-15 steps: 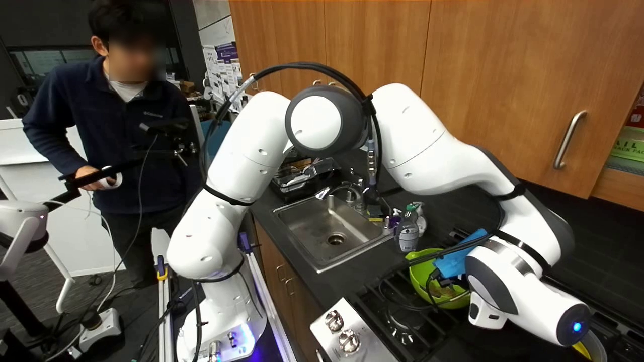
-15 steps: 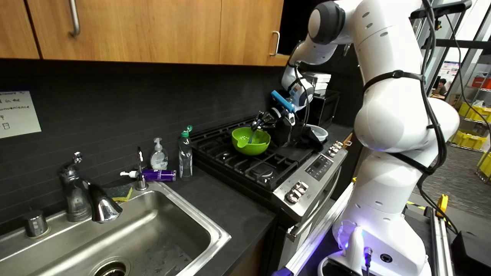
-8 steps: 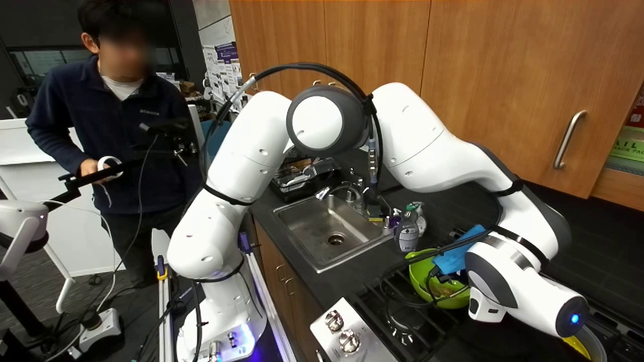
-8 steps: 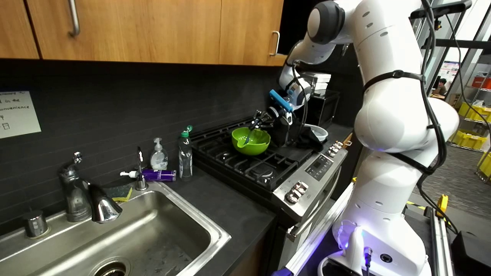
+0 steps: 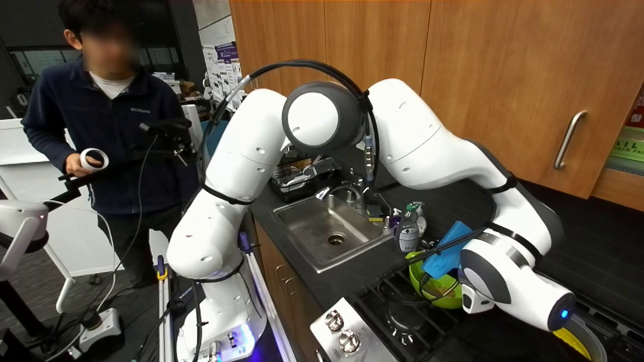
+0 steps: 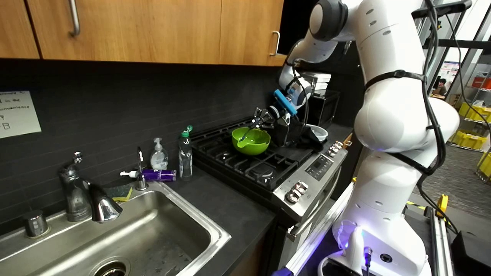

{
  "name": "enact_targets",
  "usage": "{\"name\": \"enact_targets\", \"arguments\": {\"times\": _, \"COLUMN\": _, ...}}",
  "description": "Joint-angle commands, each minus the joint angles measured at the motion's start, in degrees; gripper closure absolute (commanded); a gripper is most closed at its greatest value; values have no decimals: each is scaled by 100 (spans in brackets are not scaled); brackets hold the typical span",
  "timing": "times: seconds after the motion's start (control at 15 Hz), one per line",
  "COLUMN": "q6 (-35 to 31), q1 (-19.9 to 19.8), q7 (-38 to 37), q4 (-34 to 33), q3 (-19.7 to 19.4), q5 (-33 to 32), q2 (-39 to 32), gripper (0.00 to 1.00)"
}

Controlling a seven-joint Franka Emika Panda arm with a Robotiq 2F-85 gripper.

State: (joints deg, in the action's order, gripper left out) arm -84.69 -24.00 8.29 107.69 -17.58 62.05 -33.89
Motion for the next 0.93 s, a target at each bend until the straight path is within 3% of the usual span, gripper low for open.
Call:
{"name": "enact_targets", "arguments": {"times": 0.0, "q6": 22, "q1": -86, "q7": 474, "q4": 360, "q3": -15, "q5": -68, "q2": 237, "gripper": 99}}
{"name": "enact_targets", "arguments": {"times": 0.4, "q6": -193, "q1": -145, "q7": 1077, "q4": 541, "q3": -65, "q5": -50, "q2": 257, "gripper": 99}}
{"name": "enact_targets", "arguments": {"times": 0.87, "q6": -583, "q1": -206, "q7": 2342, "q4": 1104, "q3": -148, "q5": -61, "q2": 670, "gripper": 99}}
